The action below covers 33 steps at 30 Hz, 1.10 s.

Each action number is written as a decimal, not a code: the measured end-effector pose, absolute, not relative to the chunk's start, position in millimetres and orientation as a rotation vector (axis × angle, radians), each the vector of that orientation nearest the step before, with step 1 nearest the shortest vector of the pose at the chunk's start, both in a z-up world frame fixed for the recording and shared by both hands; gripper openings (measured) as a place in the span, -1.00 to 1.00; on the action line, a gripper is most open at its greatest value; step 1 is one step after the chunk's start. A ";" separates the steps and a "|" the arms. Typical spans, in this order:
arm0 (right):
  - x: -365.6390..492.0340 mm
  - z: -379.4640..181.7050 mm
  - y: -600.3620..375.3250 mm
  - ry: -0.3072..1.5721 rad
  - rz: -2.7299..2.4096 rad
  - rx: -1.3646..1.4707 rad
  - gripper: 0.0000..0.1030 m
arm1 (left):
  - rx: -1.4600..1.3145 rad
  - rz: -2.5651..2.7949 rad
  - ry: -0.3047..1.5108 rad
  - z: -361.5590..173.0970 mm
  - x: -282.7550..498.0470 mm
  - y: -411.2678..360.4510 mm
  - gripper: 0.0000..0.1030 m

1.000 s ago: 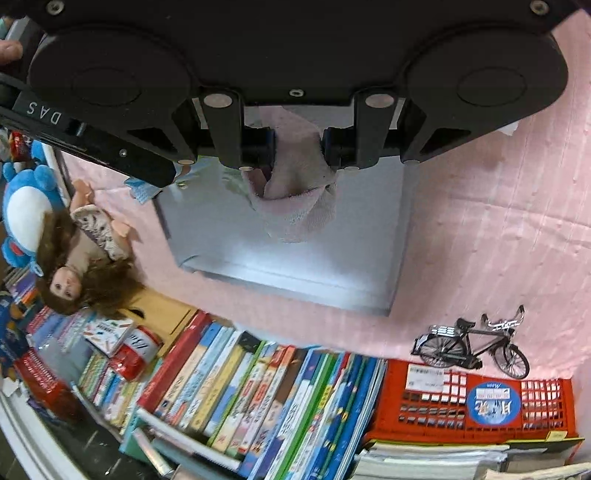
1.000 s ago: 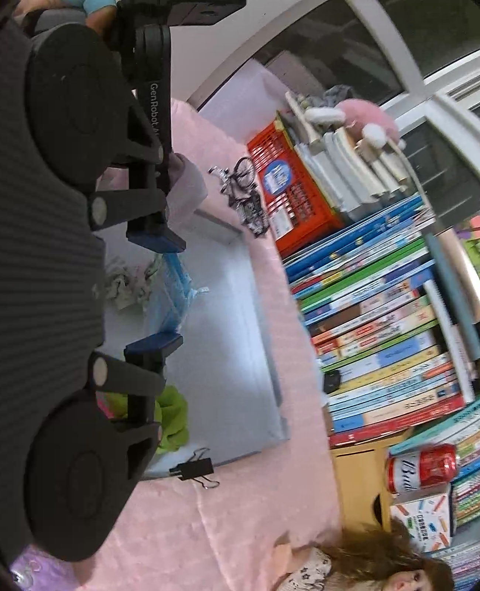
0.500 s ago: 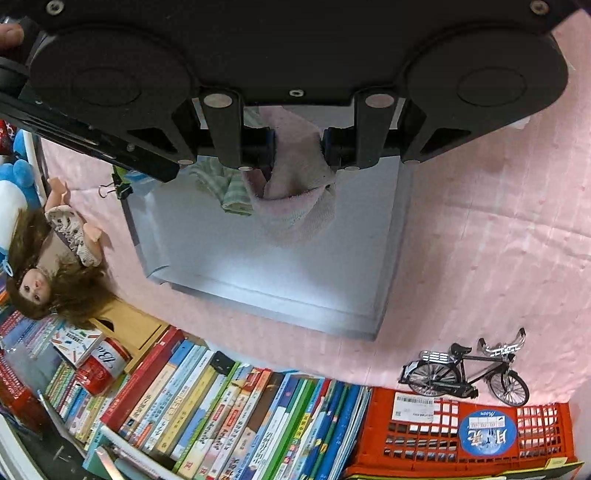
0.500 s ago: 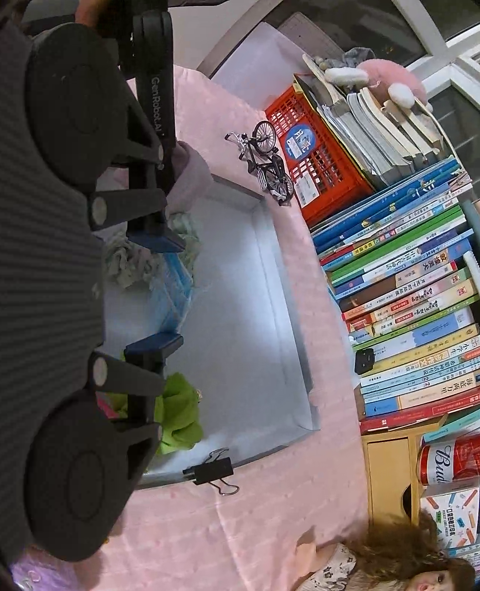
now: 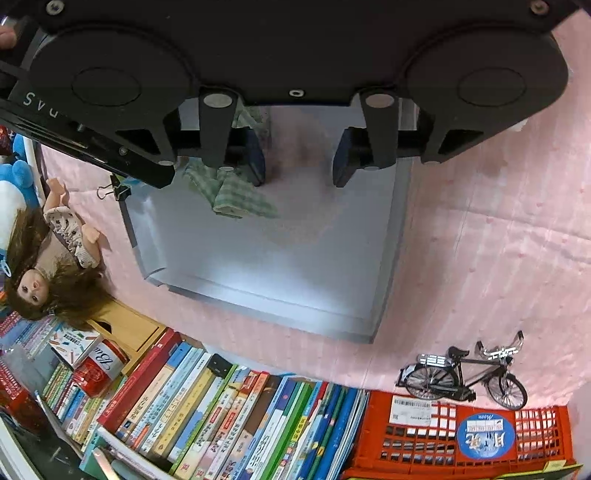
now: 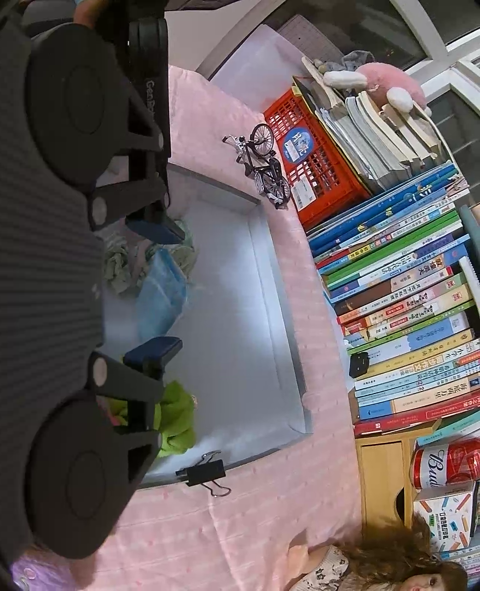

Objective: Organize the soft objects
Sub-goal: 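Open the left tool over the tray while the right tool releases the blue packet, then withdraw both tools from the tray back toward the remaining items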

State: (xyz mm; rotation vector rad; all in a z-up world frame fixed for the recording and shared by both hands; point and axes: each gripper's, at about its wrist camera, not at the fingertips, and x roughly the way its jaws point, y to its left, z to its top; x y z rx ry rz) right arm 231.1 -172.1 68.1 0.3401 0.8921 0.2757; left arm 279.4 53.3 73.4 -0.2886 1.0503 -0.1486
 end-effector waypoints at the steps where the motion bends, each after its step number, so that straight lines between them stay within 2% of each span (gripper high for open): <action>1: 230.8 69.2 -172.9 0.889 0.277 0.342 0.38 | -0.289 -0.152 1.046 75.4 278.5 53.4 -0.10; 4: 229.2 72.6 -174.3 0.876 0.284 0.350 0.48 | -0.273 -0.160 1.018 82.3 274.0 52.4 0.04; 12: 215.0 91.8 -178.7 0.794 0.314 0.343 0.59 | -0.205 -0.189 0.927 102.5 251.7 47.4 0.11; 16: 198.4 102.2 -183.0 0.735 0.325 0.319 0.65 | -0.179 -0.203 0.848 114.4 230.0 48.8 0.45; 22: 166.8 115.3 -194.2 0.631 0.333 0.266 0.74 | -0.094 -0.218 0.709 132.6 189.0 48.2 0.61; 28: 127.7 122.7 -209.3 0.493 0.317 0.190 0.98 | -0.045 -0.220 0.594 138.1 148.5 53.3 0.71; 33: 97.9 120.2 -217.9 0.407 0.283 0.113 1.00 | -0.001 -0.268 0.497 129.1 117.1 59.1 0.71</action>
